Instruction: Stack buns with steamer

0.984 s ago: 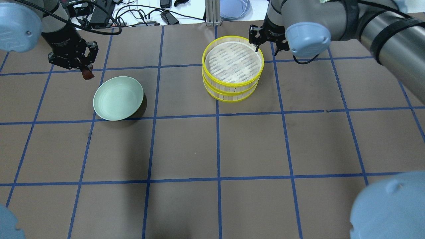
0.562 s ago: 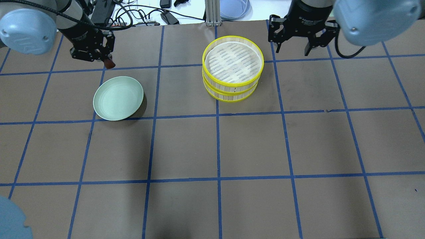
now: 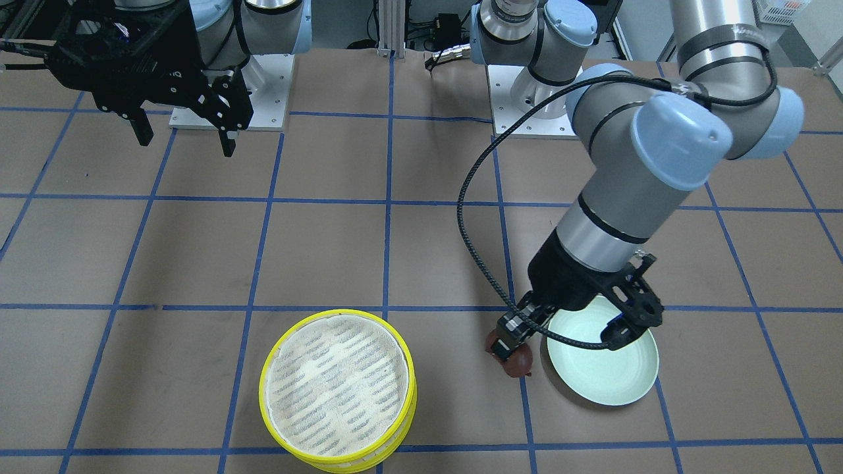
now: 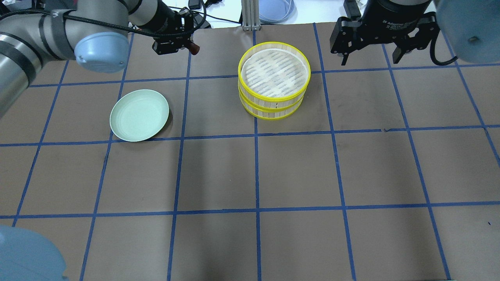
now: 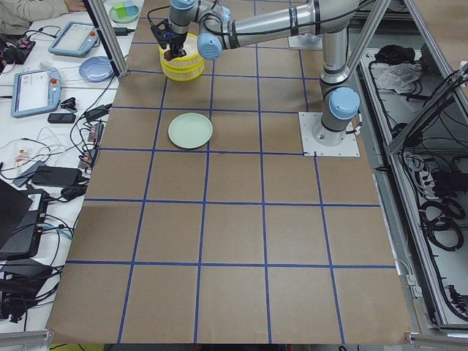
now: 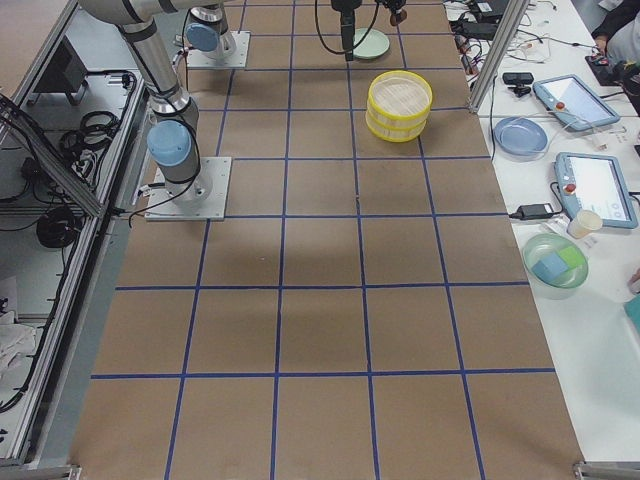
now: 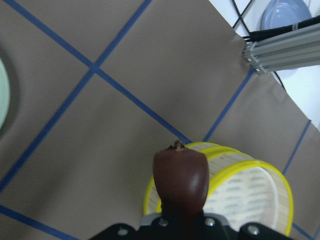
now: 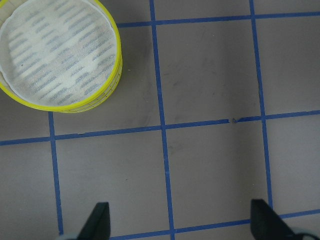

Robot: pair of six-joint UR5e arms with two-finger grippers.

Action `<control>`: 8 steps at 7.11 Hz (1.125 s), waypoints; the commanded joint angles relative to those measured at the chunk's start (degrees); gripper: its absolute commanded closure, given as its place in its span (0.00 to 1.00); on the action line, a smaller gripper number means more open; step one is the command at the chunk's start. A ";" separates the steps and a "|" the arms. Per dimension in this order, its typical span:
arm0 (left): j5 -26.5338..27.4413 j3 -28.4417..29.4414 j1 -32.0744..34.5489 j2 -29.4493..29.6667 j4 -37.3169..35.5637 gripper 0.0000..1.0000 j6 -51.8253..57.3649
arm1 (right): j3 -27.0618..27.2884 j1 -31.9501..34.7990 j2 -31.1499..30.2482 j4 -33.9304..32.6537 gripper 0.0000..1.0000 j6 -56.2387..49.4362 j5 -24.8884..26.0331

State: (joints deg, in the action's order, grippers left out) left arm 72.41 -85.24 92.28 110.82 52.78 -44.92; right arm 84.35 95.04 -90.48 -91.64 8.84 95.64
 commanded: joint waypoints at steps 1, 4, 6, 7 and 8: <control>-4.36 -0.01 3.69 4.56 -10.89 1.00 -9.79 | 0.37 0.06 1.52 -0.99 0.00 -7.29 -1.15; -6.76 -0.01 7.64 9.48 -16.12 1.00 -13.59 | 0.46 -0.20 2.67 -3.10 0.00 -8.40 -4.33; -6.32 -0.45 9.84 10.29 -17.27 0.79 -16.50 | 0.46 -0.20 2.67 -3.01 0.00 -8.40 -4.15; -6.32 -0.80 9.85 10.29 -17.27 0.53 -16.34 | 0.46 -0.20 2.67 -2.75 0.00 -8.40 -4.06; -6.14 -0.89 9.85 10.20 -17.27 0.13 -16.07 | 0.55 -0.20 2.67 -2.66 0.00 -8.40 -3.89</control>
State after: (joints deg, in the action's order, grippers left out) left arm 66.09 -85.91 101.94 121.02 35.57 -61.05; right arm 84.84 94.84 -87.81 -94.46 0.44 91.60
